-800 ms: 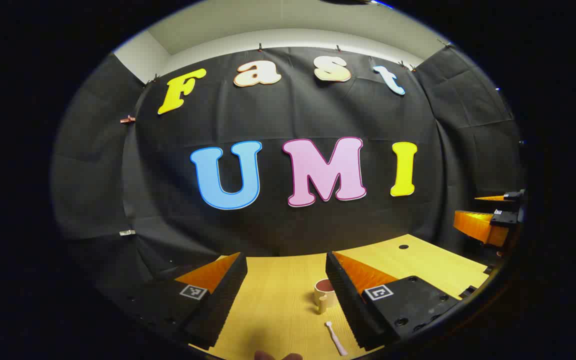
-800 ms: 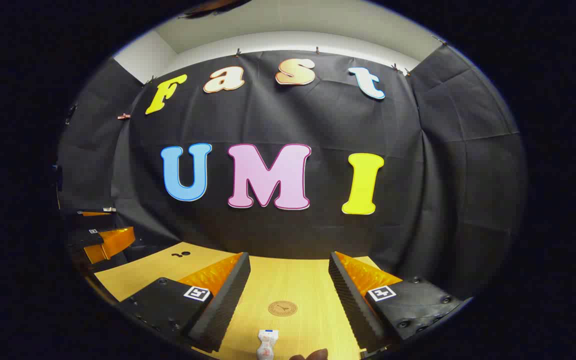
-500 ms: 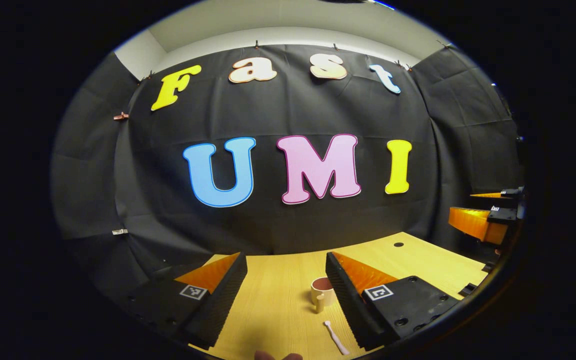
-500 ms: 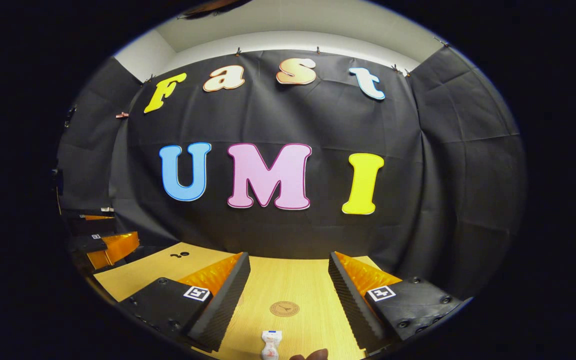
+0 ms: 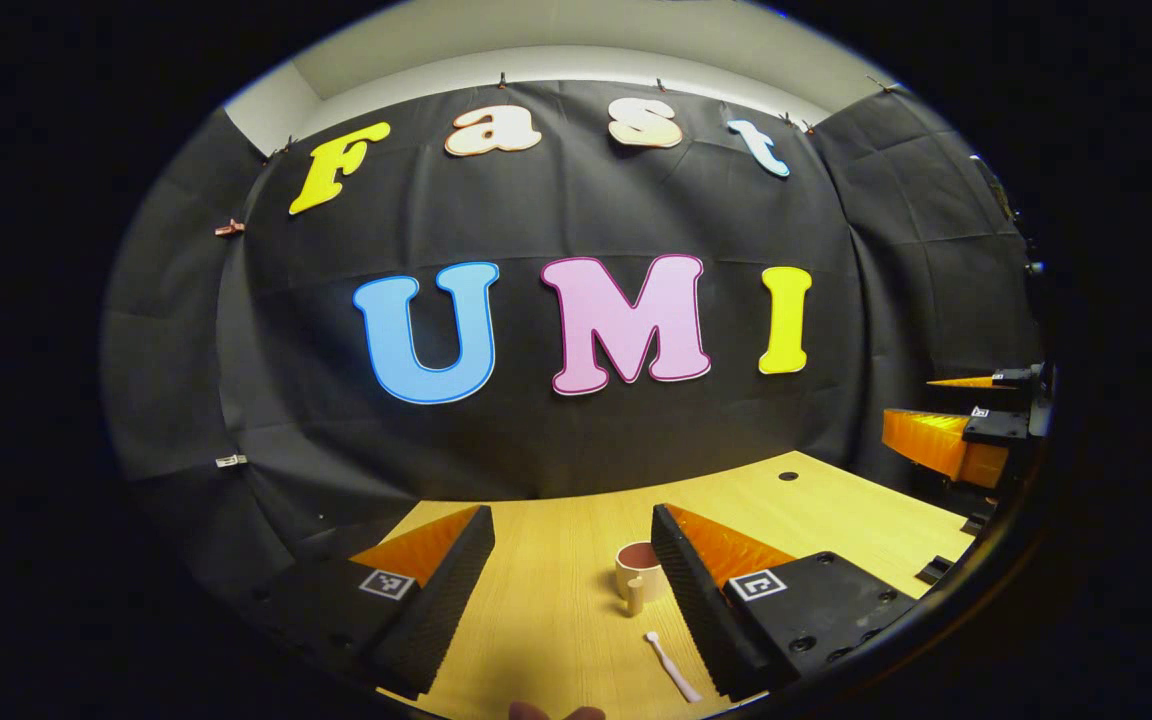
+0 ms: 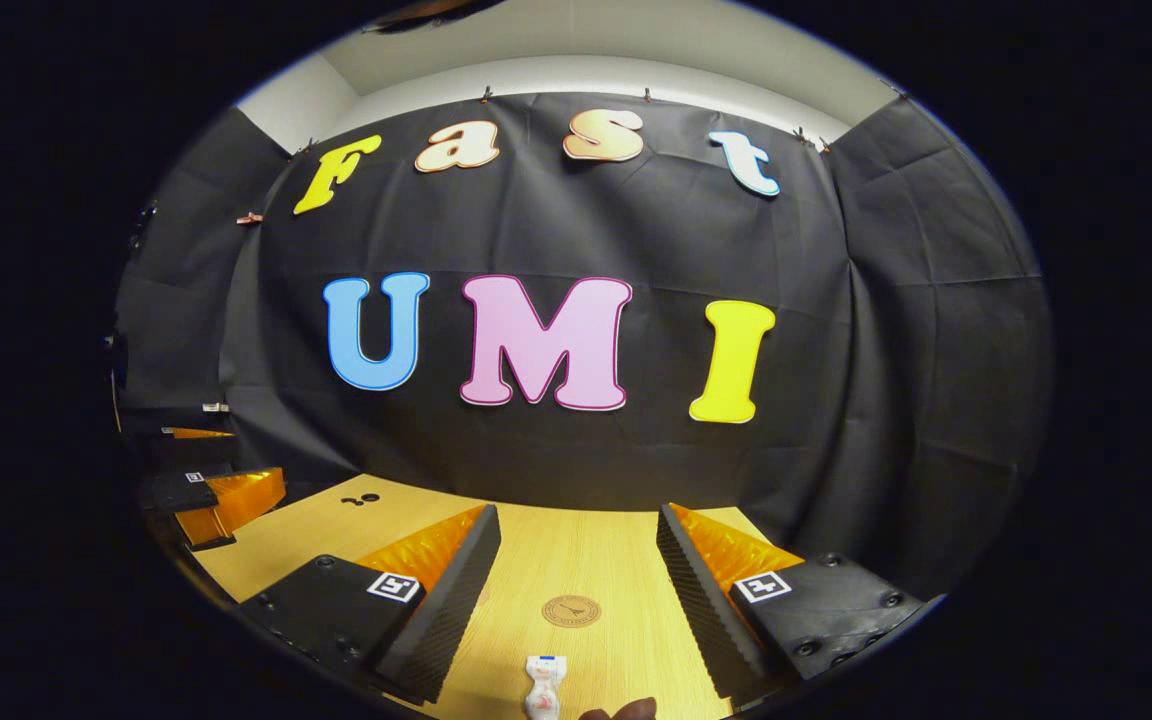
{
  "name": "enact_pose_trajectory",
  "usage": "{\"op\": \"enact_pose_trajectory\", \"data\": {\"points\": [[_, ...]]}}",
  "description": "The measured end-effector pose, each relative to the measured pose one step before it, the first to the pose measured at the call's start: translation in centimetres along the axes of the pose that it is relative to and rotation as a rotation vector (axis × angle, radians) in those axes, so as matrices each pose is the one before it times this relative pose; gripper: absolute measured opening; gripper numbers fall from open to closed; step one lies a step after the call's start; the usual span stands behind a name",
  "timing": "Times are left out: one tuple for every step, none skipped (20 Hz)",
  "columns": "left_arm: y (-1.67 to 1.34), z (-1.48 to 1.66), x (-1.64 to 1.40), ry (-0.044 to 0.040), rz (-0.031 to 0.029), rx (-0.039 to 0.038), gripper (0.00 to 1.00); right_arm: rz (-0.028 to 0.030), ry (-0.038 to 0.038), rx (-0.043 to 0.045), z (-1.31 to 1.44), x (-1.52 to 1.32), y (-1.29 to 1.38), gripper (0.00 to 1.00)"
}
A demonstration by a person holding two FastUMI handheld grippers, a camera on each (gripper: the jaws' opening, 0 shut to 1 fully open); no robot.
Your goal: Put the toothbrush and toothpaste on the desktop into the cup, then pick up the cup and place it on the coaster on the desktop.
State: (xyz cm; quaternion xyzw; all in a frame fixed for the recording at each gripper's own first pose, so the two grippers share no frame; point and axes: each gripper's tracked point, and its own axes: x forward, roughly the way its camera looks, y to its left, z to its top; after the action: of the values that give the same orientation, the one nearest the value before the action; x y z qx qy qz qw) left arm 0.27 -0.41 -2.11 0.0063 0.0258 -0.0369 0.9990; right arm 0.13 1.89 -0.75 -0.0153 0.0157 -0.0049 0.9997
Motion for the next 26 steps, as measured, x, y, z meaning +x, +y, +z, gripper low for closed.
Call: {"op": "enact_pose_trajectory", "data": {"points": [[-0.007, -0.292, 0.048, 0.00379, -0.00093, 0.00071, 0.98, 0.00091, 0.00622, -0.00180, -0.182, 0.064, 0.092, 0.97], [0.027, -0.138, 0.036, 0.00474, -0.00194, 0.00044, 0.98, 0.00088, 0.00935, -0.00224, -0.290, 0.112, 0.108, 0.97], [0.006, -0.266, 0.056, 0.00518, -0.00236, -0.00017, 0.98, 0.00059, 0.01905, -0.00562, -0.482, 0.016, 0.140, 0.97], [0.002, -0.178, 0.043, 0.00528, -0.00458, -0.00042, 0.98, -0.00138, 0.02785, -0.00849, -0.822, 0.213, 0.035, 0.97], [0.018, -0.353, -0.020, 0.00636, -0.00250, 0.00176, 0.98, 0.00164, 0.04530, -0.01315, -1.252, 0.167, 0.129, 0.97], [0.008, -0.350, 0.027, 0.00885, -0.00051, 0.00199, 0.98, -0.00108, 0.05512, -0.01476, -1.774, 0.209, 0.015, 0.97], [0.020, -0.524, 0.005, 0.01041, -0.00248, 0.00083, 0.98, 0.00315, 0.06024, -0.00953, -1.673, 0.239, 0.158, 0.97], [-0.004, -0.307, -0.035, 0.01084, -0.00244, -0.00063, 0.98, 0.00925, 0.06873, -0.00366, -2.047, 0.630, 0.445, 0.97], [0.051, -0.522, 0.086, 0.00679, -0.00069, -0.00219, 0.98, 0.00610, 0.06765, 0.00199, -1.933, 0.556, 0.231, 0.97], [0.051, -0.258, 0.066, 0.00706, -0.00203, -0.00124, 0.98, 0.00625, 0.07079, 0.00188, -1.966, 0.543, 0.353, 0.97], [-0.031, -0.511, 0.014, 0.00969, -0.00113, 0.00056, 0.98, 0.00845, 0.06290, 0.00111, -1.734, 0.728, 0.391, 0.97], [0.090, -0.386, 0.054, 0.01043, -0.00063, -0.00038, 0.98, 0.00745, 0.06643, -0.00082, -1.954, 0.645, 0.341, 0.97], [0.070, -0.480, 0.132, 0.01058, -0.00251, -0.00261, 0.98, 0.00708, 0.06819, 0.00120, -1.825, 0.886, 0.330, 0.97], [0.112, -0.262, 0.036, 0.00740, -0.00127, -0.00310, 0.98, 0.00540, 0.04903, 0.00571, -1.060, 0.534, 0.016, 0.97], [0.173, -0.393, 0.175, 0.00693, -0.00087, -0.00293, 0.98, 0.00331, 0.05789, 0.00725, -1.529, 0.769, 0.130, 0.97], [0.128, -0.330, 0.195, 0.00615, -0.00087, 0.00079, 0.98, 0.00614, 0.05294, 0.01256, -1.336, 1.085, 0.308, 0.97], [0.248, -0.398, 0.015, 0.00499, 0.00155, 0.00450, 0.98, 0.00636, 0.05102, 0.01718, -1.027, 0.870, 0.321, 0.97], [0.248, -0.158, 0.083, 0.00279, 0.00209, 0.00488, 0.98, 0.00690, 0.04902, 0.01307, -1.100, 1.086, 0.489, 0.97], [0.287, -0.430, 0.125, 0.00447, 0.00013, 0.00344, 0.98, 0.00077, 0.04285, 0.00725, -0.835, 0.797, -0.002, 0.97], [0.226, -0.282, 0.184, 0.00592, 0.00059, 0.00166, 0.98, -0.00121, 0.04153, -0.00045, -0.678, 0.852, -0.076, 0.97], [0.219, -0.379, 0.122, 0.00484, 0.00110, -0.00052, 0.98, 0.00159, 0.03456, -0.00412, -0.511, 0.738, 0.063, 0.96], [0.271, -0.231, 0.139, 0.00556, 0.00116, -0.00130, 0.98, -0.00415, 0.03148, -0.00530, -0.427, 0.804, 0.126, 0.96], [0.319, -0.370, 0.064, 0.00545, 0.00279, -0.00124, 0.98, -0.00123, 0.02723, -0.00353, -0.320, 0.609, 0.114, 0.95], [0.262, -0.197, 0.167, 0.00583, 0.00320, -0.00268, 0.98, -0.00229, 0.02142, -0.00208, -0.237, 0.626, 0.101, 0.95], [0.270, -0.305, 0.106, 0.00428, 0.00156, -0.00377, 0.98, -0.00347, 0.02061, 0.00053, -0.192, 0.486, 0.083, 0.93], [0.249, -0.105, 0.116, 0.00300, 0.00132, -0.00370, 0.98, -0.00324, 0.01793, 0.00118, -0.161, 0.581, 0.024, 0.93]]}}
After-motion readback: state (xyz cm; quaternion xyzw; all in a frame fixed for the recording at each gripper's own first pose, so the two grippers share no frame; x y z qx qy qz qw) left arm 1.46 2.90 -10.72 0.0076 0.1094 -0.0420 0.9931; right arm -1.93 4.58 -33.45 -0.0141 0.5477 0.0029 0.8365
